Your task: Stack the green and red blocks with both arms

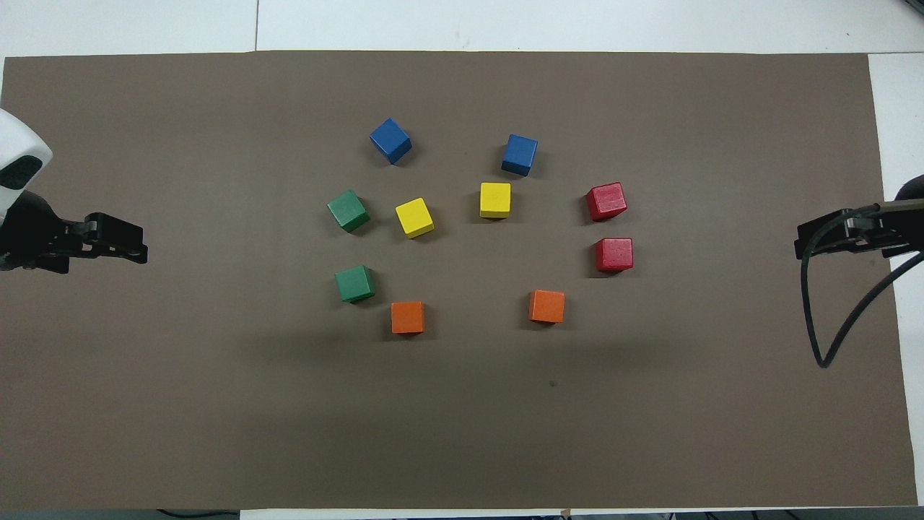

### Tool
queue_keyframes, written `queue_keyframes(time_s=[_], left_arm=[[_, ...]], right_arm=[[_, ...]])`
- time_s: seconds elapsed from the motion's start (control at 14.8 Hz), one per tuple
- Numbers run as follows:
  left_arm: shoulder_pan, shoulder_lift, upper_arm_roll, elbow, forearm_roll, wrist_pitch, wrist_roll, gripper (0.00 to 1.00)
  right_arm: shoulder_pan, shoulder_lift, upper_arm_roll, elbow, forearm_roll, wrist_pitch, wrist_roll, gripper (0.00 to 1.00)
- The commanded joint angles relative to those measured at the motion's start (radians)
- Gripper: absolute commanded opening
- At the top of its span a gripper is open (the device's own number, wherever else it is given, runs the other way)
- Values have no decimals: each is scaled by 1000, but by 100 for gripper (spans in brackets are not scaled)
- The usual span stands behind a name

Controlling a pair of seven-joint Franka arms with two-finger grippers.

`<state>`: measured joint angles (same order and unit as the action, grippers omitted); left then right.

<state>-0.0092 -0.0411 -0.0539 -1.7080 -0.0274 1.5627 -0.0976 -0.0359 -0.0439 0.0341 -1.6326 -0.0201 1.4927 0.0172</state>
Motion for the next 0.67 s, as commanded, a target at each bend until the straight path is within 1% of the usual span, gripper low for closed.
queue_keyframes(time_s=[0.0, 0.13, 0.27, 0.4, 0.54, 0.61], left_arm=[[-8, -17, 9, -9, 4, -13, 1, 100], [-8, -19, 9, -9, 4, -13, 1, 100], [-8, -19, 9, -9, 4, -13, 1, 100], [-8, -19, 9, -9, 4, -13, 1, 100], [-8, -19, 9, -9, 4, -13, 1, 100], [-8, -19, 8, -9, 4, -13, 1, 100]], right_arm=[[-1, -40, 4, -58, 19, 15, 30, 100], [5, -53, 16, -96, 20, 50, 56, 100], [53, -57, 20, -144, 20, 105, 87, 100], [88, -47, 20, -190, 22, 174, 134, 100], [113, -34, 20, -234, 63, 248, 170, 100], [120, -18, 20, -239, 69, 270, 187, 100]])
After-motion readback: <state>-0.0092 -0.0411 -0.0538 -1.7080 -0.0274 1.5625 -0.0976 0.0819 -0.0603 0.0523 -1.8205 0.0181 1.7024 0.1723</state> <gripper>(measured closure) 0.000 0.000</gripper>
